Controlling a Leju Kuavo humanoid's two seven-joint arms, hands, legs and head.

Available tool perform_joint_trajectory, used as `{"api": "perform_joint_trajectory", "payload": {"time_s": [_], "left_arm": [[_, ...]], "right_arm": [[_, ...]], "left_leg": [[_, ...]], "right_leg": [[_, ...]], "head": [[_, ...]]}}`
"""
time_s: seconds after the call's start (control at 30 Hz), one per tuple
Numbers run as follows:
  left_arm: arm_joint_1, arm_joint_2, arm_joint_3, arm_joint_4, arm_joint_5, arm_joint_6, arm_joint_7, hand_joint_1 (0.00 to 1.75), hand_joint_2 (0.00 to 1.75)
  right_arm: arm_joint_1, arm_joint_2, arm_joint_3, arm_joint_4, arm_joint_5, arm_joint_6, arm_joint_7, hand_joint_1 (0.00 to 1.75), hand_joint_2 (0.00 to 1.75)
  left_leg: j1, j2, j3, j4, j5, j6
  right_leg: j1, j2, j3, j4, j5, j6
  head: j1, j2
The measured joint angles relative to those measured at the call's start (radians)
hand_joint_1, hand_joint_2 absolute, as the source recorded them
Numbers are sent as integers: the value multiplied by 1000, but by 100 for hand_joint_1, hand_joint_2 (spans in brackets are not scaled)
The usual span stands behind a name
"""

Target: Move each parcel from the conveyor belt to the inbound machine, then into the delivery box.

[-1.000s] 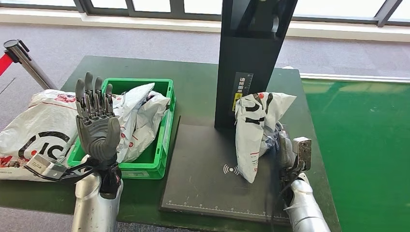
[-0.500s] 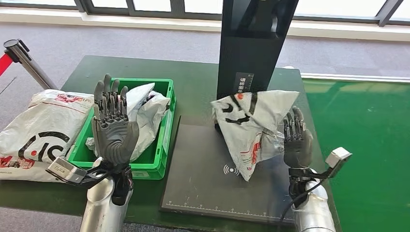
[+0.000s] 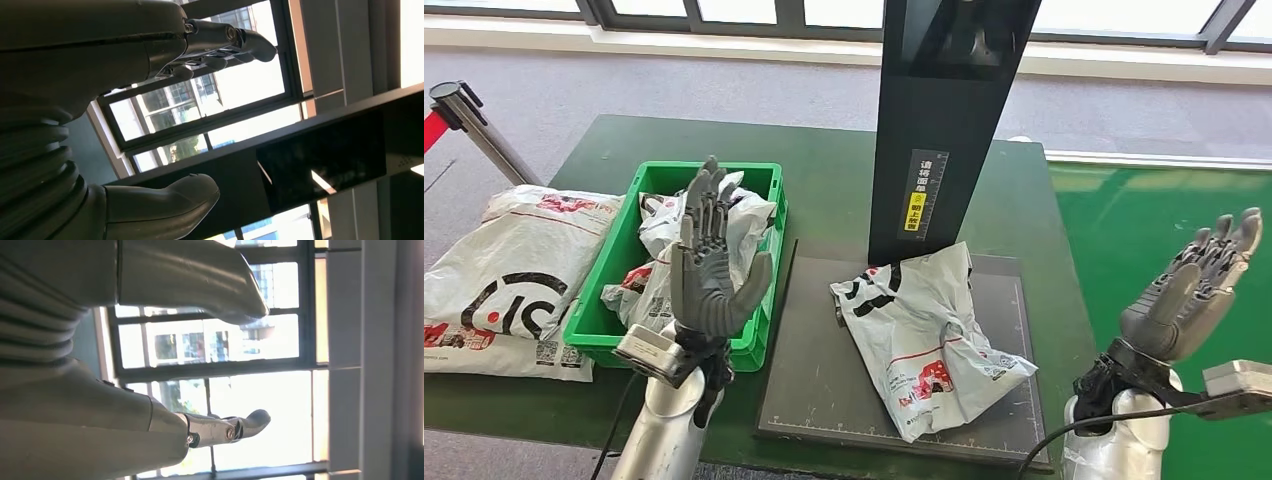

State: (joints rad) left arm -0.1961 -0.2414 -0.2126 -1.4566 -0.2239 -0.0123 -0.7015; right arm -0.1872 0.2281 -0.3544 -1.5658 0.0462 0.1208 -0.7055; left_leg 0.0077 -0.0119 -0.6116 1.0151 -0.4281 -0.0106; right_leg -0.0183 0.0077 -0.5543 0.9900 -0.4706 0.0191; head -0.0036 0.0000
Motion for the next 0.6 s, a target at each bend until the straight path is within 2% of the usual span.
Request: {"api": "perform_joint_trajectory", "payload": {"time_s": [0.17,0.23,0.37,0.5,0.6], "left_arm": [[-14,7,-43,25,-12,15,0,0,175],[-22,8,-58,41,-42,42,0,0,175],[-68,-8,-109,126,-187,111,0,0,175],[-149,-58,-155,290,-301,123,13,0,175],[-235,-94,-206,469,-325,139,78,0,175]], "right_arm": [[17,11,0,-77,10,-52,1,0,175],[23,12,1,-103,25,-166,1,0,175],[43,9,27,-144,46,-476,1,0,175],[60,-6,87,-160,77,-659,1,0,175],[62,-15,131,-162,156,-786,1,0,175]], "left_leg": [[0,1,0,0,0,0],[0,1,0,0,0,0],[0,0,0,0,0,0],[-1,-1,0,0,0,0],[-1,-1,0,0,0,1]], "right_leg": [[0,1,-1,0,0,0],[0,1,-1,0,0,0],[0,-1,0,0,0,0],[-1,-1,0,0,0,0],[-1,-1,1,0,1,1]], "head": [[0,0],[0,0],[0,0],[0,0],[0,0]]}}
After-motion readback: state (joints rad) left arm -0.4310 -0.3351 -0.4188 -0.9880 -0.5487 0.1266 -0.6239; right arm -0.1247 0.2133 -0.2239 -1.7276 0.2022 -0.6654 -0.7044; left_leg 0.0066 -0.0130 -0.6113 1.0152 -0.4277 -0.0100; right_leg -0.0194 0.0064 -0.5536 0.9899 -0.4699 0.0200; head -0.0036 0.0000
